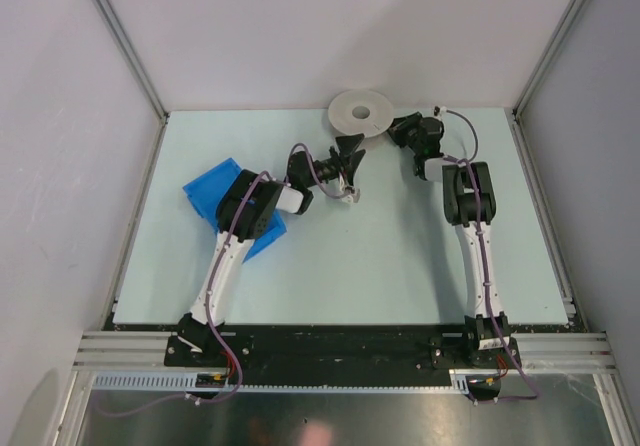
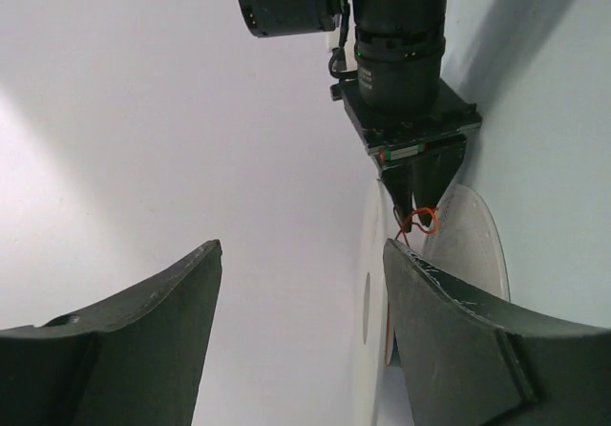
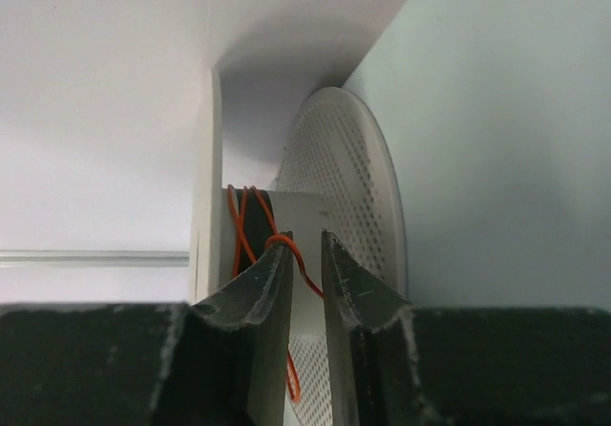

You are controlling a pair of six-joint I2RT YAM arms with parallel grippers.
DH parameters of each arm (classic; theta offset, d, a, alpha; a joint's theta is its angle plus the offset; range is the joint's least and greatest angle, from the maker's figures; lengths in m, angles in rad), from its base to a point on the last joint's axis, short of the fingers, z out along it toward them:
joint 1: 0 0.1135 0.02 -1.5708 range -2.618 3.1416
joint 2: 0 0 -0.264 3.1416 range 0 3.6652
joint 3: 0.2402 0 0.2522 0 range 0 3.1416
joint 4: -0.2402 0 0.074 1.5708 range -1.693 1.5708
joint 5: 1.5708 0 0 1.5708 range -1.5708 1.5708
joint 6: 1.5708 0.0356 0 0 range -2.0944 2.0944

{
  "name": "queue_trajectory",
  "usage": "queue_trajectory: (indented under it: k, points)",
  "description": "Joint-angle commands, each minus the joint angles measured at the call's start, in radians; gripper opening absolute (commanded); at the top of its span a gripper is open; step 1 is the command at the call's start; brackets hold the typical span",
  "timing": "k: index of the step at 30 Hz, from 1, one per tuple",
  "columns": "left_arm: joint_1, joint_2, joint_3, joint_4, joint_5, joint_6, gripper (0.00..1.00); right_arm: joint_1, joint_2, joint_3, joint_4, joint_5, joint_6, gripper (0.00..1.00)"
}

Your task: Wrap the cables

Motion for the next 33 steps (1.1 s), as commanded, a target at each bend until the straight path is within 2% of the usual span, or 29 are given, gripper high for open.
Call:
queue_trajectory:
  k: [1, 7, 23, 27, 33]
  points:
    - [-0.003, -0.072, -0.018, 0.109, 0.024, -0.01, 0.73, -0.045, -0.072, -0.114, -0.097, 0.036, -0.06, 0.23]
    - [-0.009, -0.103, -0.065, 0.136, 0.024, -0.007, 0.73, -0.059, -0.165, -0.237, -0.129, 0.027, -0.082, 0.24]
    - [-0.011, -0.233, -0.223, 0.247, 0.017, -0.02, 0.73, -0.117, -0.395, -0.464, -0.195, -0.04, -0.243, 0.36]
    - [-0.014, -0.271, -0.195, 0.248, 0.028, -0.045, 0.73, -0.138, -0.5, -0.514, -0.216, -0.088, -0.319, 0.46]
    - [-0.022, -0.349, -0.166, 0.244, 0.041, -0.087, 0.75, -0.154, -0.691, -0.58, -0.289, -0.16, -0.447, 0.73]
